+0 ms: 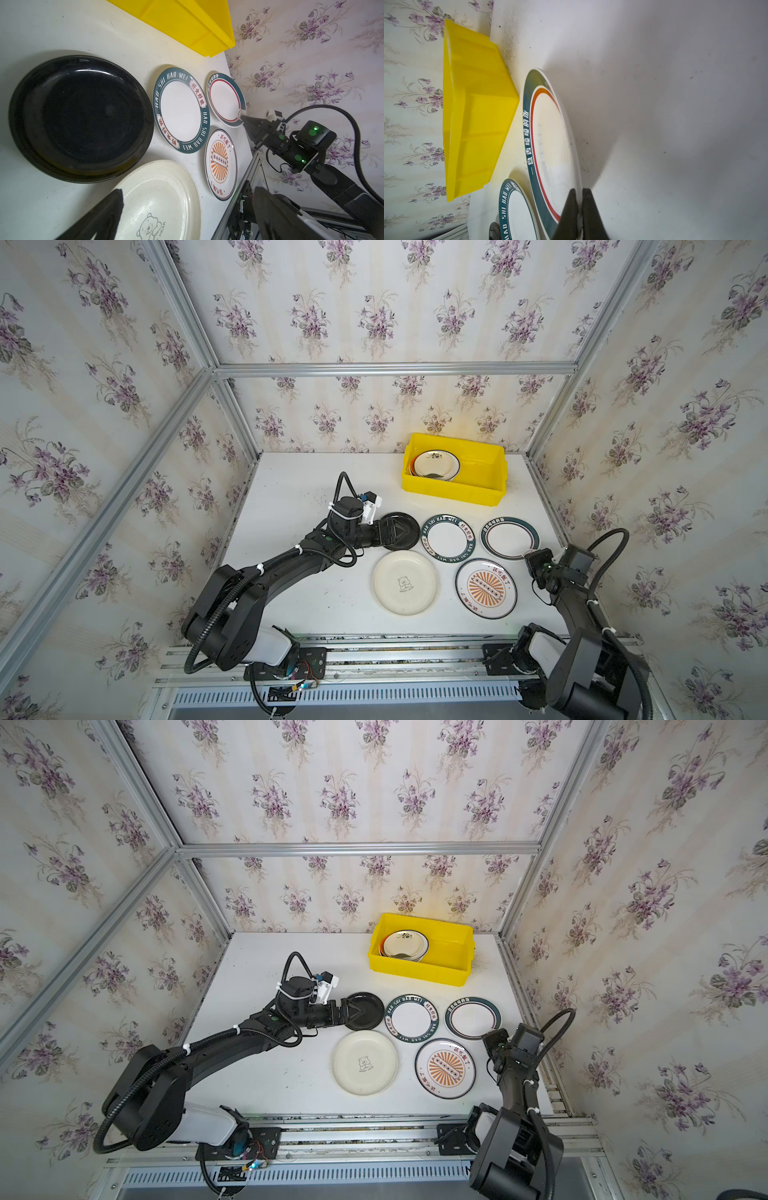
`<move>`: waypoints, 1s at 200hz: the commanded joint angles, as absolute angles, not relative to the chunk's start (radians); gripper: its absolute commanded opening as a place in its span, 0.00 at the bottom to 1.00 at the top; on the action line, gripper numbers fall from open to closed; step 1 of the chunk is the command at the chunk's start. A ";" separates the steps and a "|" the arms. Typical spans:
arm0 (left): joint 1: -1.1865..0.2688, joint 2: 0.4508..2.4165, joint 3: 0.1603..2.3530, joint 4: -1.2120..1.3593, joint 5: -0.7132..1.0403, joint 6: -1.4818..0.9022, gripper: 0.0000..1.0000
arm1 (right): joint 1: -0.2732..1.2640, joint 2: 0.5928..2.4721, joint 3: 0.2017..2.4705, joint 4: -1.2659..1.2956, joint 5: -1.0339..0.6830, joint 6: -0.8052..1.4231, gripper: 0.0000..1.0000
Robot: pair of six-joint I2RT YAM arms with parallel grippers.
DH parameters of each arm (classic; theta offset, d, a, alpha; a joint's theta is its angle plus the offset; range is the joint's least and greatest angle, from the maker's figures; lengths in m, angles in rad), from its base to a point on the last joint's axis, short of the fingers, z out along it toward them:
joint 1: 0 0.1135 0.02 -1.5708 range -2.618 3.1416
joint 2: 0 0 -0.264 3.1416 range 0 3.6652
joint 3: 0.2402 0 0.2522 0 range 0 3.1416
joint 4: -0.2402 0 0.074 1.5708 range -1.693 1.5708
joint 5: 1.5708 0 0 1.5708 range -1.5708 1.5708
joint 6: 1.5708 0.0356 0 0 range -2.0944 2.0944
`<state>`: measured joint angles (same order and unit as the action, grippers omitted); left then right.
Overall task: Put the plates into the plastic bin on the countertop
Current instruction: 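Grasp the rim of the large teal red-ringed plate with right gripper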
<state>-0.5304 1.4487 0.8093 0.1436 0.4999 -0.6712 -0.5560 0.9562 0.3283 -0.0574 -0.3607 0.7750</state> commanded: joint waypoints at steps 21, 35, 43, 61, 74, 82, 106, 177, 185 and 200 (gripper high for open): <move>-0.523 1.457 0.759 0.232 0.459 -0.613 1.00 | -0.554 0.786 0.381 -0.246 -0.275 0.695 0.00; -0.523 1.463 0.721 0.307 0.493 -0.614 1.00 | -0.554 0.734 0.384 -0.276 -0.269 0.691 0.00; -0.523 1.465 0.707 0.327 0.508 -0.614 0.99 | -0.554 0.713 0.386 -0.288 -0.272 0.689 0.00; -0.523 1.467 0.697 0.349 0.538 -0.603 1.00 | -0.554 0.686 0.400 -0.320 -0.285 0.680 0.00; -0.523 1.462 0.689 0.366 0.540 -0.601 1.00 | -0.554 0.682 0.418 -0.341 -0.296 0.671 0.00; -0.523 1.456 0.682 0.375 0.541 -0.598 0.99 | -0.554 0.680 0.429 -0.355 -0.299 0.669 0.00; -0.523 1.443 0.673 0.375 0.531 -0.586 1.00 | -0.554 0.674 0.452 -0.374 -0.316 0.669 0.00; -0.523 1.436 0.668 0.380 0.527 -0.587 1.00 | -0.554 0.664 0.529 -0.431 -0.309 0.638 0.00; -0.523 1.437 0.669 0.382 0.529 -0.587 1.00 | -0.554 0.663 0.538 -0.438 -0.312 0.634 0.00; -0.523 1.442 0.672 0.390 0.545 -0.581 1.00 | -0.554 0.652 0.553 -0.442 -0.315 0.634 0.00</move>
